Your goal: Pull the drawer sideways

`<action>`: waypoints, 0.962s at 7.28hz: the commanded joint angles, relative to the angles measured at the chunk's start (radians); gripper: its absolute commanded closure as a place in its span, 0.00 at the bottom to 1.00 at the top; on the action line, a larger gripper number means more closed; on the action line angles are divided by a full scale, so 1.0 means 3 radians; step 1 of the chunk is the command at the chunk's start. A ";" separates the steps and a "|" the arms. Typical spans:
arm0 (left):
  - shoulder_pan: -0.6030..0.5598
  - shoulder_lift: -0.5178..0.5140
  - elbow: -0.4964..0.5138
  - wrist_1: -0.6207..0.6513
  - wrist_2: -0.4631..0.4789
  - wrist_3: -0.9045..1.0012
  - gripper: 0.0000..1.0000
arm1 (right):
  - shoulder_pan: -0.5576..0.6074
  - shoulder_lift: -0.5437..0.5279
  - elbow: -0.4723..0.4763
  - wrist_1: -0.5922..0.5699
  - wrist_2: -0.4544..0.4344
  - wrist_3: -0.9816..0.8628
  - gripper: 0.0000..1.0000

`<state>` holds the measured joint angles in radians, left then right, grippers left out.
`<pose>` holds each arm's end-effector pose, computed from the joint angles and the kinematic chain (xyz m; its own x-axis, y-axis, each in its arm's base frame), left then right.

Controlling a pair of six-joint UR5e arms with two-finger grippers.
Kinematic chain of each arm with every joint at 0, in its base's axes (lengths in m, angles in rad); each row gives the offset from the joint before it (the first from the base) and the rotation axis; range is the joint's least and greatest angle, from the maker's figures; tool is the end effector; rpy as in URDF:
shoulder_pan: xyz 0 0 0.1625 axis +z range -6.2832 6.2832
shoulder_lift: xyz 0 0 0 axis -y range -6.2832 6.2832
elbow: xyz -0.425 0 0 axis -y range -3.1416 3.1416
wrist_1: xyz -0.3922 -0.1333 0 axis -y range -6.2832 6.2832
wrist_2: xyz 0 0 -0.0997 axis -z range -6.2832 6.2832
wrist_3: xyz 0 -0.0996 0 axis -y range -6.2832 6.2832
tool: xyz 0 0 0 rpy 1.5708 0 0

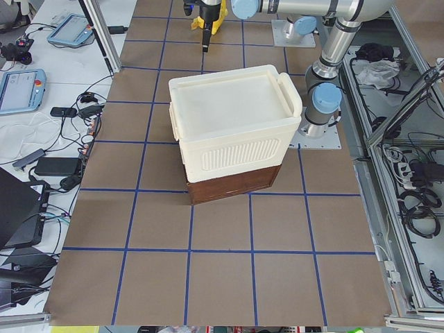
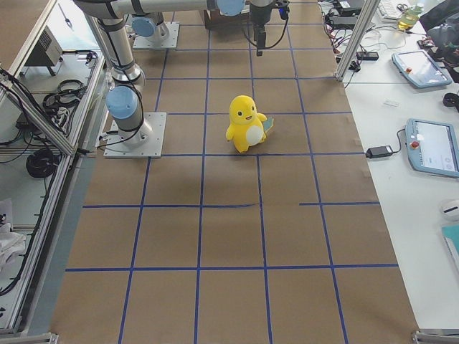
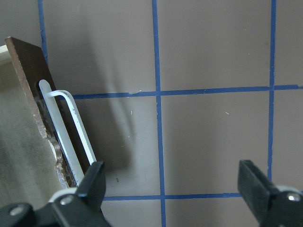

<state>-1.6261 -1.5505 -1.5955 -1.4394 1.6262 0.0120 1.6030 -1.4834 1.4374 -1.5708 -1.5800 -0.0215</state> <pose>-0.1550 -0.4872 0.4997 -0.9966 0.0601 -0.0564 0.0668 0.9898 -0.1260 0.1495 -0.5285 0.5090 -0.9985 -0.0532 0.0102 -0.0536 0.9975 -0.0458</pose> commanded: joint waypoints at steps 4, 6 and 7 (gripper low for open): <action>-0.0010 0.0029 0.0011 -0.0049 -0.0016 0.0011 0.00 | 0.0000 0.0000 0.0000 0.0000 0.0000 0.0000 0.00; -0.0010 0.0035 0.0011 -0.0049 -0.0021 0.0001 0.00 | 0.0000 0.0000 0.0000 0.0000 0.0000 0.0000 0.00; -0.0010 0.0030 0.0011 -0.0049 -0.0026 -0.0004 0.00 | 0.0000 0.0000 0.0000 0.0000 0.0000 0.0000 0.00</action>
<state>-1.6291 -1.5411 -1.5918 -1.4543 1.6198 0.0123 1.6030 -1.4834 1.4374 -1.5708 -1.5800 -0.0215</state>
